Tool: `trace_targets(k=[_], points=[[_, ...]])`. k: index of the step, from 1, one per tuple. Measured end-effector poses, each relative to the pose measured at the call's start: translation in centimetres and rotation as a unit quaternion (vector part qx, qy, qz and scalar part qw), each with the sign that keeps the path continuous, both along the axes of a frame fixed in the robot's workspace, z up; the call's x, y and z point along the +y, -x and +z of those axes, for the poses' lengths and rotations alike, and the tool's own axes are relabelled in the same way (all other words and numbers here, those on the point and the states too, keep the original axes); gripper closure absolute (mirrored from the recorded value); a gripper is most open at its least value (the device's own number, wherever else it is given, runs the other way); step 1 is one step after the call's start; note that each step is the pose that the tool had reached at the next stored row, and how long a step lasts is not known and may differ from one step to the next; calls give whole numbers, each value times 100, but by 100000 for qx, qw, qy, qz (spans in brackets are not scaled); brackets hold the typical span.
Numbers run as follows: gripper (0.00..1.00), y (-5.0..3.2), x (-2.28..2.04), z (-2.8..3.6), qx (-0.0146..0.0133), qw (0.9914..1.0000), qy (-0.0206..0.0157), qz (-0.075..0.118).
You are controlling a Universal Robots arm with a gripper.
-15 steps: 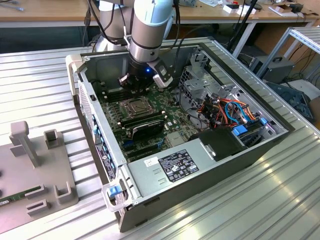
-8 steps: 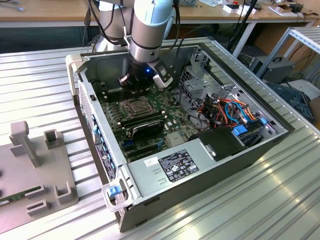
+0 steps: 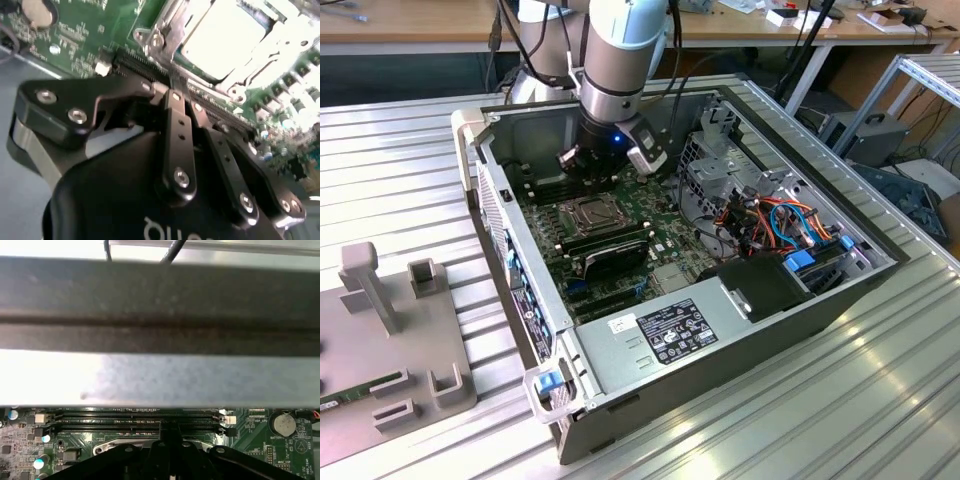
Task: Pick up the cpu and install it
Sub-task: 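Install the first cpu locking lever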
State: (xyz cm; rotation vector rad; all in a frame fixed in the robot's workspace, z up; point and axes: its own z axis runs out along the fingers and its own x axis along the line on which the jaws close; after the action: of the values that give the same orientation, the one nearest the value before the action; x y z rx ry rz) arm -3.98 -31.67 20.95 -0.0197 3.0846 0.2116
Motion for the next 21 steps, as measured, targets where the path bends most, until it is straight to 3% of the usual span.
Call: trace_targets(k=[3, 9, 17, 21], points=[[89, 0, 0, 67, 4, 100000, 8, -1], [89, 0, 0, 81, 0, 100000, 2, -2], [89, 0, -1, 167, 4, 99997, 782, 0], [89, 5, -29, 207, -11, 99995, 1015, -6]])
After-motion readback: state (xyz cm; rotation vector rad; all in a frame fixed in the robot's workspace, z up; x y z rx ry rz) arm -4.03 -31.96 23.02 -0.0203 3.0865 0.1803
